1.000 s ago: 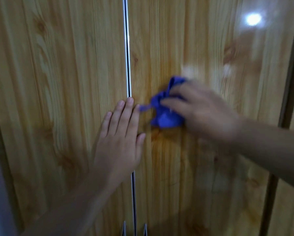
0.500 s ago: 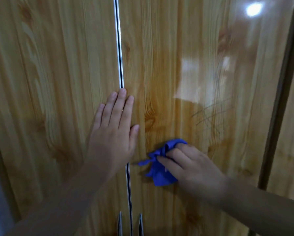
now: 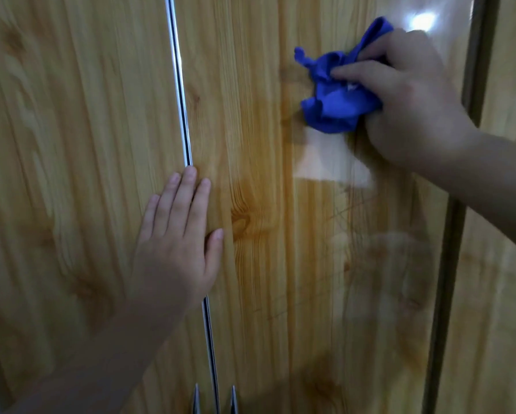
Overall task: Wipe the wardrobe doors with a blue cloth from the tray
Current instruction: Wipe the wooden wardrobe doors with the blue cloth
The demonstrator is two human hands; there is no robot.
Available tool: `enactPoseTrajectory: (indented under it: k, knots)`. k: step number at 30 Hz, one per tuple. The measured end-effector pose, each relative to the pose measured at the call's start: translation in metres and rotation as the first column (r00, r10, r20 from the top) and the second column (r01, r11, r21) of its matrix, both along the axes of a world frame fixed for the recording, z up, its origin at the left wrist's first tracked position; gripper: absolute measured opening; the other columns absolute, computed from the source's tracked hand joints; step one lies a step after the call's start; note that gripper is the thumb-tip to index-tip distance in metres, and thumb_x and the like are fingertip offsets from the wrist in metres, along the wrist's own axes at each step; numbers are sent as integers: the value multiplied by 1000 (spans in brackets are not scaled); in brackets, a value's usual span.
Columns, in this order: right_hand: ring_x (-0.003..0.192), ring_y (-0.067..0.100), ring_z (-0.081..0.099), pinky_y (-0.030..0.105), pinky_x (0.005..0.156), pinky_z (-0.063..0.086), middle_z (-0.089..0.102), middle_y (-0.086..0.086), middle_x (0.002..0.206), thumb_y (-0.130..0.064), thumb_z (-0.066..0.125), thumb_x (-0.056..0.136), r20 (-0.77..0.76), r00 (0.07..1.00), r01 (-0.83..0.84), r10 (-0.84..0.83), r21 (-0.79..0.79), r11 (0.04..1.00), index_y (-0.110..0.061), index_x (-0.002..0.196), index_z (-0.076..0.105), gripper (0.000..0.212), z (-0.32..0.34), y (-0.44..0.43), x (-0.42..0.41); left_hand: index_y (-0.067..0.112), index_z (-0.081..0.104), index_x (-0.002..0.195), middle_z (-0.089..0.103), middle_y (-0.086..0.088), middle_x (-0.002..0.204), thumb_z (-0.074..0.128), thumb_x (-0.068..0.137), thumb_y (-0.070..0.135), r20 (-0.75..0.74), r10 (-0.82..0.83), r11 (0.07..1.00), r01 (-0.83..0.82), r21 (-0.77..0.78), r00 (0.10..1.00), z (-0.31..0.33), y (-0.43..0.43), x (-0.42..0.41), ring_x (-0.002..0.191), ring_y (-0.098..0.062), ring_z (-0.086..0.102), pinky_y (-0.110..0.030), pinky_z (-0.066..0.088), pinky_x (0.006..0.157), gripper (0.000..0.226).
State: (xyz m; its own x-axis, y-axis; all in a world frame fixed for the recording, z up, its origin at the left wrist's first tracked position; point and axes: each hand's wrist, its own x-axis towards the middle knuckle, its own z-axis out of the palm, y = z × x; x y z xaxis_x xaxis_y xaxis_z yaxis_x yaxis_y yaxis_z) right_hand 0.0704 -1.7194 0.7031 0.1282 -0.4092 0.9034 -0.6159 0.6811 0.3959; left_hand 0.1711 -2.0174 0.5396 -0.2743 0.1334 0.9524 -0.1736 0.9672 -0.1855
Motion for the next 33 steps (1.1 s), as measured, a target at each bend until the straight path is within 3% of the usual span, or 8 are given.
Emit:
enactPoseTrajectory:
  k: [4,9,13,16,20,23,28,33]
  knots:
    - [98,43,59,44,84,47,63,24,107,-6,68,89,155,987,-38,44,-41,998,0,120,69,31,-58,-23,12,5,31,162,25,-15,171,46,105,32,27,5,1000,-5,-6,1000,0,1,2,160,-31,21,-55,25,128,65]
    - [95,32,68,43,80,57,71,12,104,-12,53,96,202,979,-70,-3,350,934,-5,122,72,33,-180,-26,35,4,30,162,25,-17,171,44,105,32,29,-1,1000,2,-6,1000,1,3,3,160,-32,21,-56,27,127,65]
    - [106,24,64,37,91,55,69,6,114,-18,43,99,158,987,-79,-2,508,858,-12,129,68,39,-159,-11,31,1,35,159,29,-19,169,48,103,31,16,-17,1000,18,-17,1000,2,1,1,158,-36,27,-59,30,124,66]
    - [109,9,46,38,102,46,55,-8,117,-33,42,96,171,985,-92,34,344,934,-24,126,67,39,-99,-3,19,0,37,158,31,-21,168,49,101,30,9,-20,1000,20,-15,1000,2,1,1,157,-38,29,-60,31,123,66]
    - [114,36,51,40,99,41,57,18,123,-14,51,97,47,998,30,-36,133,991,-9,133,62,38,-11,12,10,-4,41,155,35,-24,165,52,99,26,-11,-33,999,33,-6,999,3,5,-1,154,-41,33,-64,36,118,65]
    - [114,38,53,39,98,45,57,20,124,-13,51,99,59,998,25,-23,-19,1000,-5,131,62,35,13,17,6,-6,43,153,37,-25,164,55,97,24,-17,-42,999,42,-1,999,3,5,-2,152,-43,36,-66,38,116,65]
    - [105,36,57,40,95,45,61,19,112,-7,62,97,126,991,-27,39,-93,995,-2,123,68,27,-62,7,6,-3,39,156,33,-23,166,52,99,26,-1,-32,999,32,3,999,1,4,-2,156,-40,30,-63,33,121,65]
    - [107,25,53,41,96,47,64,10,110,-11,78,75,258,966,-33,-21,202,979,-9,120,72,46,-195,18,18,-2,37,157,32,-22,167,51,100,27,10,-44,999,44,18,999,1,5,-2,157,-39,29,-63,30,122,66]
